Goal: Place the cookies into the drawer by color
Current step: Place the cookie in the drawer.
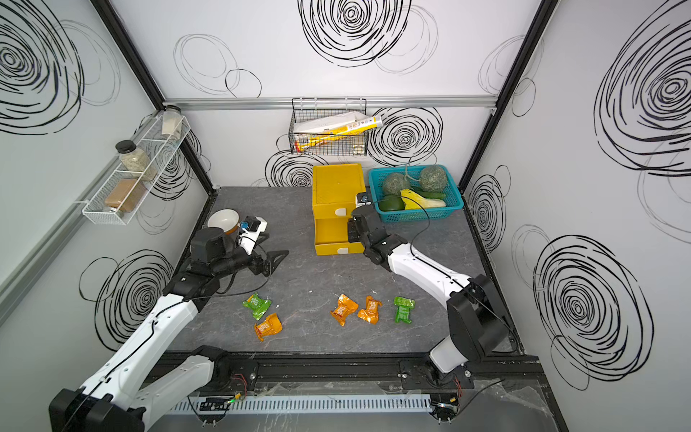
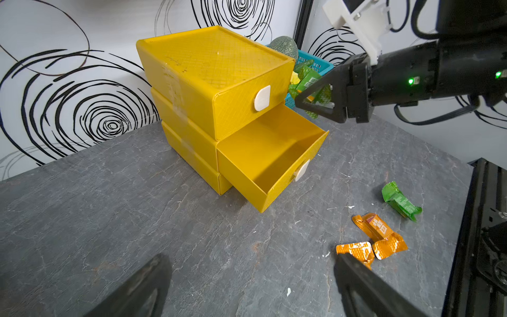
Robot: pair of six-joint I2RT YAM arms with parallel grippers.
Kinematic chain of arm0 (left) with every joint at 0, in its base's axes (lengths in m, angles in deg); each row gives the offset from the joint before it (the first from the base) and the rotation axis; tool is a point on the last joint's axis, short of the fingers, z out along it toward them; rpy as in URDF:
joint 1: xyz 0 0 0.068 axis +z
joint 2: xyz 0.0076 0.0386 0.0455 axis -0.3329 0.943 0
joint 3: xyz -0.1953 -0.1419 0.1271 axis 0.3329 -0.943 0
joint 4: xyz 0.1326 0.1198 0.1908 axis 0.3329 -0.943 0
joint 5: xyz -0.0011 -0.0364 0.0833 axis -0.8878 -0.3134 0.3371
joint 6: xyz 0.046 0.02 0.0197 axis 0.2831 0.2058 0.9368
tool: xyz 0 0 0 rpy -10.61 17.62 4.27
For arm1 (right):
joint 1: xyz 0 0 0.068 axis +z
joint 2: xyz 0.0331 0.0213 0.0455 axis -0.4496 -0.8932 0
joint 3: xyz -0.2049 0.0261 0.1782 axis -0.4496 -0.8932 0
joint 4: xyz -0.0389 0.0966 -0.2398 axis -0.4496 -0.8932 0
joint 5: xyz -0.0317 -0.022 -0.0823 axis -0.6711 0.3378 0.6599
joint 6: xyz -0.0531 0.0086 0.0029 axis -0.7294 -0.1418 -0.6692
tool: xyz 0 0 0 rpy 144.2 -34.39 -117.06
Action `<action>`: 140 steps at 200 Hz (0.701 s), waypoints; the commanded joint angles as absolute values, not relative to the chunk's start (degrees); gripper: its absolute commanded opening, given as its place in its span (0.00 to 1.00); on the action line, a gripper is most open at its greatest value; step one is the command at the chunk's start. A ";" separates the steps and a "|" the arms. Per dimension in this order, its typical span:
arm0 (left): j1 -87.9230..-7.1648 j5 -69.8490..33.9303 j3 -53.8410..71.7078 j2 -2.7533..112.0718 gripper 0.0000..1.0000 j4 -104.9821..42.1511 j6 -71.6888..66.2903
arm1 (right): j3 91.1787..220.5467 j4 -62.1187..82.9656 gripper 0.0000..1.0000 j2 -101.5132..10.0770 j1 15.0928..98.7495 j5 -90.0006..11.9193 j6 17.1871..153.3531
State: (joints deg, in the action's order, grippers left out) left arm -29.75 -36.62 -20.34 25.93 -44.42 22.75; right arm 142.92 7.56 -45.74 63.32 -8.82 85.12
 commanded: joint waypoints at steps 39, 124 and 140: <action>-30.52 -36.54 -18.70 24.67 0.99 -43.39 23.84 | 145.43 7.24 0.72 -47.51 63.36 -9.41 84.85; -30.13 -36.56 -18.58 24.68 0.99 -43.48 23.95 | 143.65 5.08 0.79 -43.16 63.37 -8.93 85.73; -30.08 -37.31 -19.51 24.34 0.99 -42.91 24.07 | 142.54 5.05 0.81 -41.97 63.37 -8.36 85.63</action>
State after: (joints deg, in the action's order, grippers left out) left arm -30.06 -36.36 -20.14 25.40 -45.05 23.12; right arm 143.86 5.96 -45.52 63.32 -9.44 85.23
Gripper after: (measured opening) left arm 0.991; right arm 0.795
